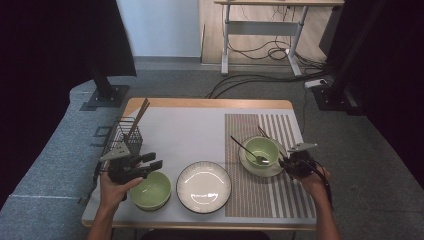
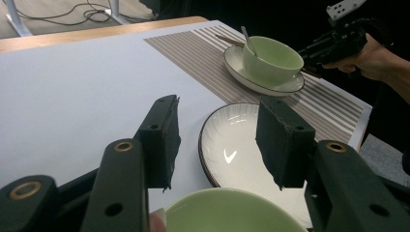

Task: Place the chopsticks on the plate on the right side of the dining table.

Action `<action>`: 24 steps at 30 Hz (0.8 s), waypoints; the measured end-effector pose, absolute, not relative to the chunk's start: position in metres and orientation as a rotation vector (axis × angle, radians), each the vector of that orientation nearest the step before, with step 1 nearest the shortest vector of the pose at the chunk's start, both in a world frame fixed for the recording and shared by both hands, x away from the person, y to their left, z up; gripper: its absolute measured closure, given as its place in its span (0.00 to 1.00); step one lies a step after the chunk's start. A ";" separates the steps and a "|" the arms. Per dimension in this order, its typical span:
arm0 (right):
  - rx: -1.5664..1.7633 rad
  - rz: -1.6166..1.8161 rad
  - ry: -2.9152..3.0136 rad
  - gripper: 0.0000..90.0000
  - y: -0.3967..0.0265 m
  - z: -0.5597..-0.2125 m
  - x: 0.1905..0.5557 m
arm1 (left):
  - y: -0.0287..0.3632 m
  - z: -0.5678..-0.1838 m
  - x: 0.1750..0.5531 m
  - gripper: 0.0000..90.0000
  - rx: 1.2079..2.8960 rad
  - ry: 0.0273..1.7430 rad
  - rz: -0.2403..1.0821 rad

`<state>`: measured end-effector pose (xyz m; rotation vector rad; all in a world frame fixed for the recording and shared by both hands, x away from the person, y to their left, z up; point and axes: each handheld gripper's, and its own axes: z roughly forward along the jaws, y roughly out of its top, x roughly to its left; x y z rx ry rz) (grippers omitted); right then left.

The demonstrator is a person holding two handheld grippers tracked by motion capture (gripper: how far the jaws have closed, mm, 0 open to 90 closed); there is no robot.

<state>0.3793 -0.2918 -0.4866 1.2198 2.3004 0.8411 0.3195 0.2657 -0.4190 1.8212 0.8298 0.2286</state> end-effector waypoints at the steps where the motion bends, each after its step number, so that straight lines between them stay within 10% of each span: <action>1: 1.219 0.841 2.298 0.81 -0.292 -0.486 0.379 | 0.266 -0.419 0.320 0.56 1.821 0.830 0.228; 24: 1.325 0.908 2.263 0.56 -0.302 -0.487 0.389 | 0.265 -0.419 0.320 0.56 1.823 0.829 0.230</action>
